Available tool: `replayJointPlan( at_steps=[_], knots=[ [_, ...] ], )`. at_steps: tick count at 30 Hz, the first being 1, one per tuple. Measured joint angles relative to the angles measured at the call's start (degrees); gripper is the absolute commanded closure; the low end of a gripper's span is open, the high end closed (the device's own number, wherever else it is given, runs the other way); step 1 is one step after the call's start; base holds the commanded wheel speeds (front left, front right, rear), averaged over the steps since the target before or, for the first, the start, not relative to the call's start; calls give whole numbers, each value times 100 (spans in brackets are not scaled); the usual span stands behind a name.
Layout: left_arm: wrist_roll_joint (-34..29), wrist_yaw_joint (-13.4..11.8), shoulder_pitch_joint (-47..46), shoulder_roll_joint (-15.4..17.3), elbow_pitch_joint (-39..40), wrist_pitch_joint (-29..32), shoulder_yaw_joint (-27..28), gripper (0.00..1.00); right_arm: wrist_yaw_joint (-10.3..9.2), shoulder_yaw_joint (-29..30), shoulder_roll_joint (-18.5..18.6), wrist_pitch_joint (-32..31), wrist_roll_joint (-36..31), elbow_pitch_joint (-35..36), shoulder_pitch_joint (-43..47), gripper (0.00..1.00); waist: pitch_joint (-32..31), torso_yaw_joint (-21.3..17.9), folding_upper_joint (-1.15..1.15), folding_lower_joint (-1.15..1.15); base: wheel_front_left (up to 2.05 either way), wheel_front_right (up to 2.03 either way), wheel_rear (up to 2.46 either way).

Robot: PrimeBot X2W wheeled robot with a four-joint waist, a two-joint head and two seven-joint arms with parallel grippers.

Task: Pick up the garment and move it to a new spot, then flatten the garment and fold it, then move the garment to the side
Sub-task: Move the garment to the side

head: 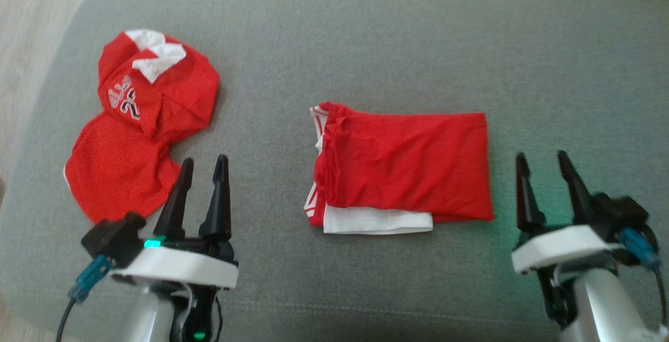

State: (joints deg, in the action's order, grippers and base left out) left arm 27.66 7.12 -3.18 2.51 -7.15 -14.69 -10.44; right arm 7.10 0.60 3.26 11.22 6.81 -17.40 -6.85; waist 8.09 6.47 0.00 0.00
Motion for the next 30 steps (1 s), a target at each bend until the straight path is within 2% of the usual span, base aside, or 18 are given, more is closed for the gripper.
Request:
replayJointPlan(
  at_steps=[8, 16, 17, 18, 22, 27, 30],
  knots=[
    [26, 1, -246, -2, -74, 0, -156, 0, 0, -207, -18, -332, 298, -899, -733, 0, 406, 291, 0, 0, 0, 0, 0],
    [26, 1, -345, -3, -160, 0, -154, 0, 0, -214, -15, -527, 737, -1864, -1151, 0, 509, 511, 0, 0, 0, 0, 0],
    [26, 1, -345, -3, -172, 0, -146, 0, 0, -263, -13, -528, 750, -1948, -1192, 65, 494, 517, 0, 0, 0, 0, 0],
    [26, 1, -344, -3, -183, 0, -140, 0, 0, -314, -13, -526, 739, -2017, -1225, 100, 473, 517, 0, 0, 0, 0, 0],
    [25, 1, -341, -2, -202, 0, -80, 0, 0, -441, -16, -383, 485, -2205, -1282, 100, 396, 465, 0, 0, 0, 0, 0],
    [24, 1, -327, -2, -201, 0, -69, 0, 1, -647, 43, -80, -336, -2241, -1372, 100, 313, 281, 0, 0, 0, 0, 0],
    [25, 1, -323, -2, -179, 0, -73, 0, 1, -906, 233, 31, -804, -2124, -1507, 100, 272, 120, 0, 0, 0, 0, 0]
  ],
)
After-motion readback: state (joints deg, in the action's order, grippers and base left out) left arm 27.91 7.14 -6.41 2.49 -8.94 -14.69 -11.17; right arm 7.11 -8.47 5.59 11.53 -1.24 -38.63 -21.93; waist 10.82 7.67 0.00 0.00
